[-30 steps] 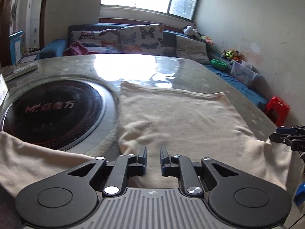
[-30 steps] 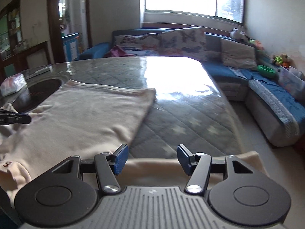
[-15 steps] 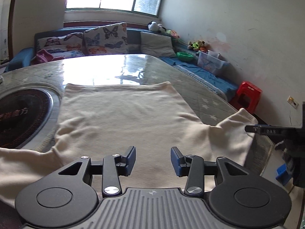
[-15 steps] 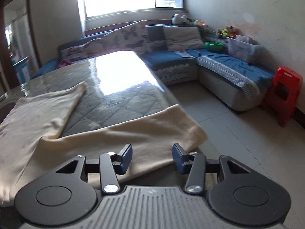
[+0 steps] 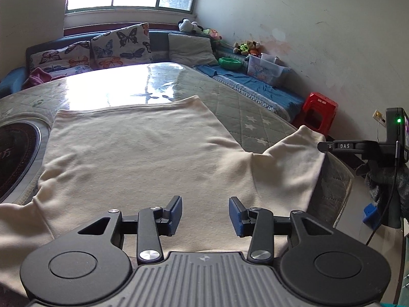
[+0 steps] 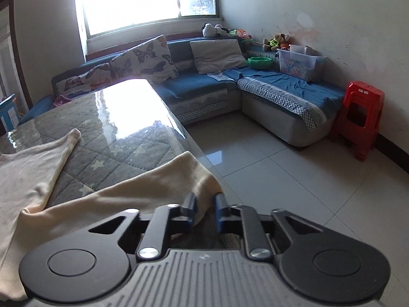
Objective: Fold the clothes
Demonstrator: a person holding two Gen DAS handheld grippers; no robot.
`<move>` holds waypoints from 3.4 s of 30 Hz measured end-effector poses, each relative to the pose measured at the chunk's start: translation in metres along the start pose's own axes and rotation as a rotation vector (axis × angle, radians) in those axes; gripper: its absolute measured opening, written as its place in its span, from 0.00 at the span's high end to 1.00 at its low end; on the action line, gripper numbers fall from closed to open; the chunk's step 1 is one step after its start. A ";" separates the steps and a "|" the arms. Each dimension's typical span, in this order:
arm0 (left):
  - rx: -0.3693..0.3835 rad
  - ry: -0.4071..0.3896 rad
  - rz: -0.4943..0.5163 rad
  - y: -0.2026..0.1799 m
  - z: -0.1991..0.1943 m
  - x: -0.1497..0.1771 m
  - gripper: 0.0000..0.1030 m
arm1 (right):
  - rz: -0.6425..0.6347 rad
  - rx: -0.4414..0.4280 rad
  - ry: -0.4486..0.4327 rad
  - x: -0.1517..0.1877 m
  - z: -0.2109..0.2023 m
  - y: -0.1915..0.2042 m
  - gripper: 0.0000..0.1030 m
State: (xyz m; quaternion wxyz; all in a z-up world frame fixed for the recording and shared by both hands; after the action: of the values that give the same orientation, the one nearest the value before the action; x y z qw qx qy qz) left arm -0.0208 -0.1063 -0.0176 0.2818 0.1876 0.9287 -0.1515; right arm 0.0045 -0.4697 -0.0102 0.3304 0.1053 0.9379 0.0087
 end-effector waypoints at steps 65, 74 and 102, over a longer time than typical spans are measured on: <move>-0.213 -0.142 -0.145 0.086 -0.071 0.033 0.97 | -0.634 -0.308 0.124 0.073 -0.046 0.193 0.43; -0.224 -0.094 -0.159 0.098 -0.073 0.041 0.94 | -0.642 -0.336 0.073 0.051 -0.052 0.204 0.44; -0.414 -0.129 -0.471 0.186 -0.100 0.078 0.73 | -0.773 -0.411 0.083 0.059 -0.034 0.268 0.52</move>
State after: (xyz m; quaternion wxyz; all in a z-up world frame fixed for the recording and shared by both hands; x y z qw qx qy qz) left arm -0.0462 0.1175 -0.0162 0.3293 -0.1040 0.9379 -0.0318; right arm -0.0103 -0.1939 0.0026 0.2857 -0.3217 0.8996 0.0749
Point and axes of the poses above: each gripper's, at about its wrist camera, not at the fingertips, and z roughly the way its jaws point, y to its left, x to its underside, the point moved 8 cm from there along z, roughly the way its jaws point, and after that the axes turned 14 degrees about y, right-handed, at the moved point
